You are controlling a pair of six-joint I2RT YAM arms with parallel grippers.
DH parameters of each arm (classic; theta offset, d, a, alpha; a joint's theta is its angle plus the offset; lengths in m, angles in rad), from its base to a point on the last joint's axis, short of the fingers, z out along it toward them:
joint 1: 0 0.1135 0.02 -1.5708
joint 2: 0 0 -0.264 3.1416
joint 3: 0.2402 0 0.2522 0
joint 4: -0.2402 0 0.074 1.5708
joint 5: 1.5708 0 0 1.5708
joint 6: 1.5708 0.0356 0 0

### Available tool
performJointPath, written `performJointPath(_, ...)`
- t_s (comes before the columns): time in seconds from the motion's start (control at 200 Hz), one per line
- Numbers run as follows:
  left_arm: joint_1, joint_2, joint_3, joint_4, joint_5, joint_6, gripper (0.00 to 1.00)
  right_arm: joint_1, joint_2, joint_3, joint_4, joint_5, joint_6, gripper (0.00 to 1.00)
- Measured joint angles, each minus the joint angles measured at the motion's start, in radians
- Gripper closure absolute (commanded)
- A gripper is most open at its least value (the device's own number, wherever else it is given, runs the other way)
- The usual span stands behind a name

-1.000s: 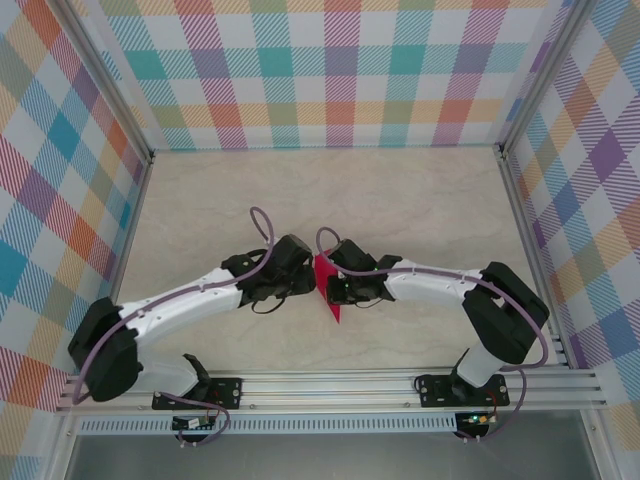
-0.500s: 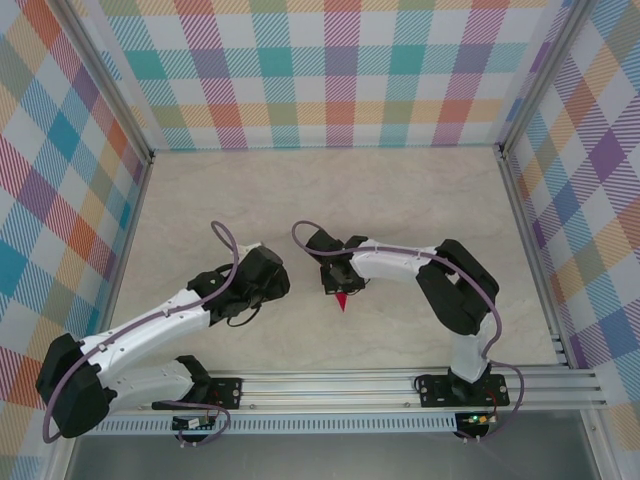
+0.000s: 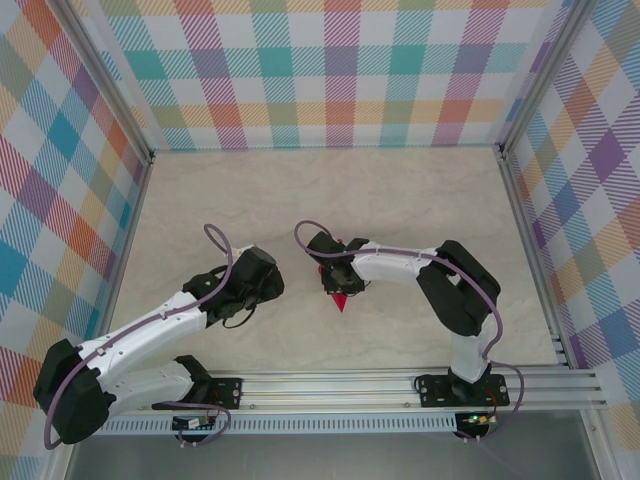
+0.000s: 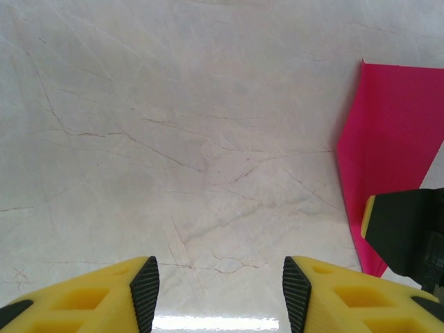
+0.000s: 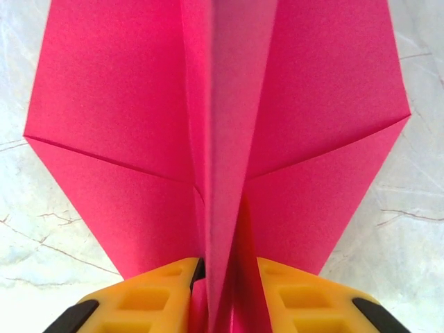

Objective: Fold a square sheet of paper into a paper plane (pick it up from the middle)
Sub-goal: Move a paper plane to the center of the table, then reset both arms

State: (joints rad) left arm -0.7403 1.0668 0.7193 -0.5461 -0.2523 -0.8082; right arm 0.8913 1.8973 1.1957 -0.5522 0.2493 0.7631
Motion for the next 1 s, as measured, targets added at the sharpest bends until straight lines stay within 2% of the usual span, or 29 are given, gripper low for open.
performJointPath(0.125, 0.004, 0.01, 0.0, 0.0, 0.001, 0.004, 0.54, 0.0, -0.004, 0.006, -0.004, -0.007, 0.002, 0.68)
performJointPath(0.335, 0.004, 0.013, 0.0, -0.001, -0.003, 0.016, 0.53, 0.0, -0.036, 0.029, -0.068, -0.006, -0.024, 0.57)
performJointPath(0.43, 0.004, 0.013, 0.0, -0.002, -0.006, 0.019, 0.52, 0.0, -0.085, 0.042, -0.088, -0.003, -0.035, 0.52)
performJointPath(0.545, 0.01, 0.013, 0.0, -0.002, -0.019, 0.028, 0.5, 0.0, -0.154, 0.049, -0.109, 0.005, -0.047, 0.51)
performJointPath(0.65, 0.019, 0.013, 0.0, -0.004, -0.037, 0.051, 0.49, 0.0, -0.228, 0.048, -0.134, 0.05, -0.045, 0.44)
performJointPath(0.73, 0.029, 0.013, 0.002, -0.011, -0.059, 0.078, 0.4, 0.0, -0.312, 0.031, -0.147, 0.124, -0.045, 0.39)
performJointPath(0.895, 0.092, 0.013, 0.015, -0.031, -0.14, 0.14, 0.01, -0.058, -0.521, -0.048, -0.18, 0.31, -0.035, 0.19)
performJointPath(1.0, 0.169, 0.013, 0.02, -0.029, -0.216, 0.171, 0.0, -0.177, -0.626, -0.13, -0.177, 0.432, -0.055, 0.12)
